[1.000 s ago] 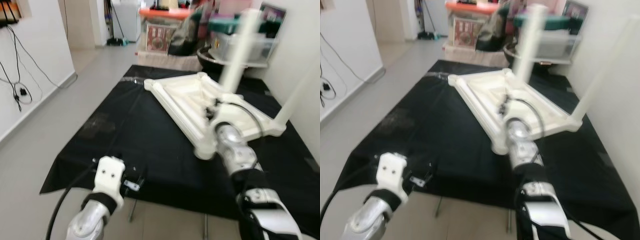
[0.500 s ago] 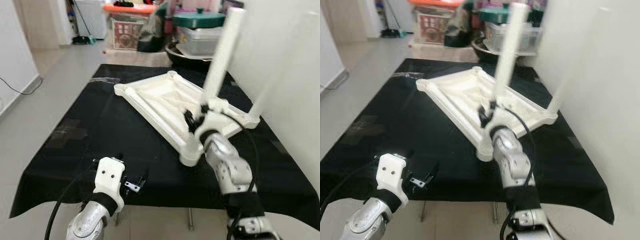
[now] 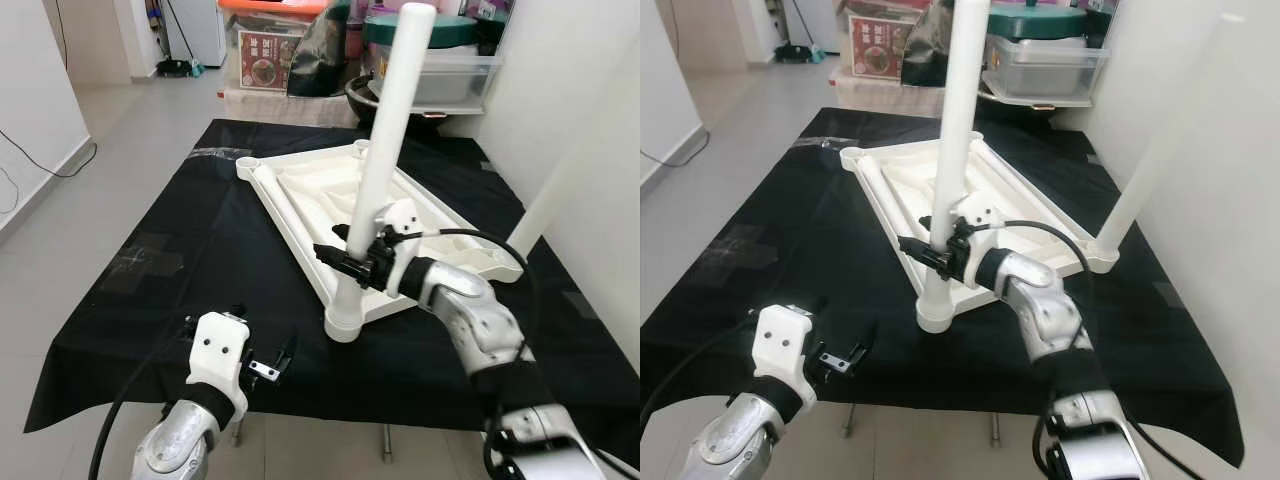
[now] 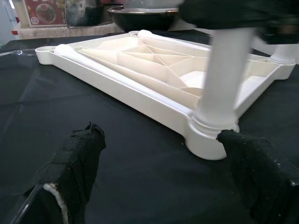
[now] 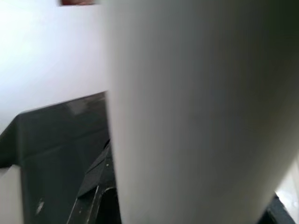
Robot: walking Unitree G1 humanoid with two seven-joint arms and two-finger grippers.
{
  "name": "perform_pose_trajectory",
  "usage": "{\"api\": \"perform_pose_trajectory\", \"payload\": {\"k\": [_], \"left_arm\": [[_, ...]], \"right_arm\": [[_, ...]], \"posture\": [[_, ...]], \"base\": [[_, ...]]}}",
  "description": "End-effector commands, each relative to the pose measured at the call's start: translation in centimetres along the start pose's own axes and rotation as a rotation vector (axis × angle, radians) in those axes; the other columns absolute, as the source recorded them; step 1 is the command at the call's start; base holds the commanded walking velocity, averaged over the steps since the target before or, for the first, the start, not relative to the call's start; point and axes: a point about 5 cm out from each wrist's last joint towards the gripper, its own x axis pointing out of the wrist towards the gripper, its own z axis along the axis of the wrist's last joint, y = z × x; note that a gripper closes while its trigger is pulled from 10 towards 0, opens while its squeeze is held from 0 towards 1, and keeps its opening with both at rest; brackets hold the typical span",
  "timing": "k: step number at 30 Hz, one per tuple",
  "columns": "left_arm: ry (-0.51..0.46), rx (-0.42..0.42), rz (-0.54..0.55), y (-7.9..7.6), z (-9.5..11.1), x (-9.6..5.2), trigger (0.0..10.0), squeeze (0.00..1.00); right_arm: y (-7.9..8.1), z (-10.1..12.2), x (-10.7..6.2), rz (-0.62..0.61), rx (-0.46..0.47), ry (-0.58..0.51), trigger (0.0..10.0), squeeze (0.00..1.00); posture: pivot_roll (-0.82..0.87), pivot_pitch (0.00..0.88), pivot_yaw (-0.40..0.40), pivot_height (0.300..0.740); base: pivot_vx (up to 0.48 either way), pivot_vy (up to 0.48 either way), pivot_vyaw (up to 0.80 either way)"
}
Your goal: Building children table
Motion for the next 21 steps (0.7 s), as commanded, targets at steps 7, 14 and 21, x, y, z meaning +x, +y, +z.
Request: {"api": "perform_pose_trajectory", "payload": {"k": [7,14,21], "left_arm": [[0.033,0.033,0.138,1.4,0.0,-1.9,10.0,0.00],[0.067,0.017,0.178,1.5,-0.2,-3.2,10.0,0.00],[0.073,0.008,0.158,1.1,-0.2,-3.0,10.0,0.00]], "right_arm": [[-5.4,-3.8,-2.6,-0.953,0.128,0.182,0.0,0.00],[-1.4,-5.1,-3.9,-0.972,0.207,0.151,10.0,0.00],[0.9,-2.5,-2.2,-0.794,0.151,0.011,10.0,1.00]], "posture": [[0.19,0.000,-0.097,0.740],[0.17,0.000,-0.084,0.740],[0.16,0.000,-0.080,0.740]], "base": [[0.000,0.000,0.00],[0.000,0.000,0.00],[0.000,0.000,0.00]]}}
